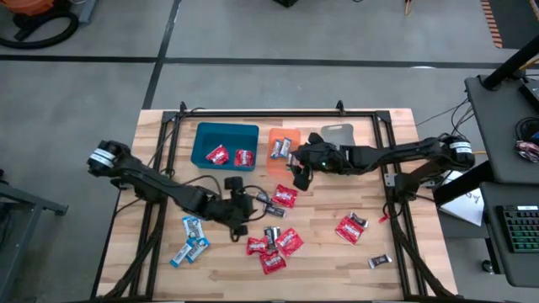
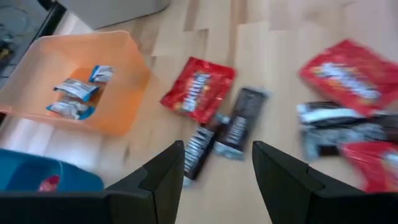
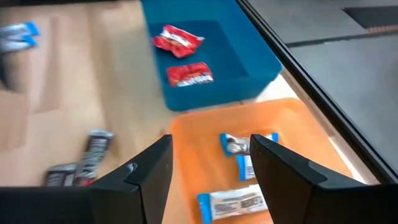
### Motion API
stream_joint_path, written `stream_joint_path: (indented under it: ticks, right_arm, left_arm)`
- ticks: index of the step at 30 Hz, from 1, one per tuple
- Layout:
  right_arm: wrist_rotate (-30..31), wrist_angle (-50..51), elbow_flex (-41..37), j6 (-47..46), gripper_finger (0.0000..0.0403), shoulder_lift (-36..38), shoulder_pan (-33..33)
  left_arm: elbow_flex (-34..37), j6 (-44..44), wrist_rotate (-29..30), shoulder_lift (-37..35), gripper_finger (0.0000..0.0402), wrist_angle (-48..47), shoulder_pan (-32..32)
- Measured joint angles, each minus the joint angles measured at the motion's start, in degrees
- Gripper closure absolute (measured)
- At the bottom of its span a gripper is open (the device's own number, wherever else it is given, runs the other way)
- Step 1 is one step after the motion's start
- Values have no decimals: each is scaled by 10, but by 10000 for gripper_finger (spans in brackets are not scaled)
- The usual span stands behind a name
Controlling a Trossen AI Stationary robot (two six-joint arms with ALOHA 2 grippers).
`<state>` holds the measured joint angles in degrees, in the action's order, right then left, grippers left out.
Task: Sort candy
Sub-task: Put the brown chocolate bar into the gray bin
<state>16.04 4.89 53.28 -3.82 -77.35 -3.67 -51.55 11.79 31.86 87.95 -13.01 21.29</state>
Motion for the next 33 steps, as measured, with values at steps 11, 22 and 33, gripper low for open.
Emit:
stream_joint_path:
  ticks: [11,22,33]
  right_arm:
    - [4,25,-1,-8,197,50,47]
    - [5,33,-2,-23,197,43,51]
    - [5,35,-2,-27,197,41,52]
  left_arm:
    - [1,-96,-57,118,229,75,-73]
    - [2,-99,-86,169,230,85,-109]
    - [2,-92,-103,176,283,84,-109]
